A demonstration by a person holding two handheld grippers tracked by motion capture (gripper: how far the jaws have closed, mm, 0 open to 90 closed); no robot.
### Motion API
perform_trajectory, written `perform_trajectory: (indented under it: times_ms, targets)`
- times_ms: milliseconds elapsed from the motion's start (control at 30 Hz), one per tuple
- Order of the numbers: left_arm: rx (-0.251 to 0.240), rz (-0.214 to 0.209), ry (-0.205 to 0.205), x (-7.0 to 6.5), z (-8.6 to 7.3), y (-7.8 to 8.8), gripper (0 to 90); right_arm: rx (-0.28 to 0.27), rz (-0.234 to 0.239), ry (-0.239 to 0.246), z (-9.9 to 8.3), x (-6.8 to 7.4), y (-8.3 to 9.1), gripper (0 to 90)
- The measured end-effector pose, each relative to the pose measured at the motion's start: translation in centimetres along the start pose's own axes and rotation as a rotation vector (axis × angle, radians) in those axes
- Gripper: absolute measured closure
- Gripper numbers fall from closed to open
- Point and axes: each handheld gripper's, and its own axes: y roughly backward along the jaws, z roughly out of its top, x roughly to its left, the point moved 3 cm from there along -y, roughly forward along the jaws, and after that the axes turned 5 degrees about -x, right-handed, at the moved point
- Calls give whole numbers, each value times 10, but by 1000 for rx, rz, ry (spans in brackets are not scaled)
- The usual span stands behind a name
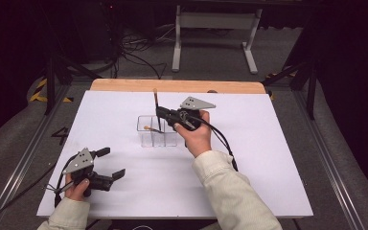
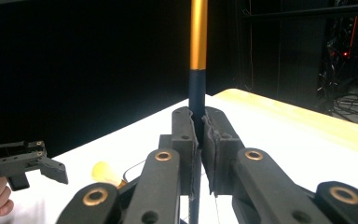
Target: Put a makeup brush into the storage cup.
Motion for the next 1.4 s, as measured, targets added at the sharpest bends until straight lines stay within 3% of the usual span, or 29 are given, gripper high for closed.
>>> perform_trajectory:
  times_ms: [767, 867, 933, 1267, 1400]
  targets:
    - [-2, 3, 0, 0, 0, 0, 7, 32, -8, -19, -15, 0, 0, 821]
    - [-4, 5, 2, 0, 0, 0, 7, 22, -18, -15, -13, 0, 2, 641]
    - [-4, 4, 2, 0, 0, 0, 7, 10, -23, -7, -10, 0, 4, 578]
    - [-2, 3, 2, 0, 0, 0, 7, -9, -31, 25, 5, 4, 19, 391]
    - [-7, 5, 8, 0, 0, 0, 7, -15, -40, 43, 14, 2, 36, 341]
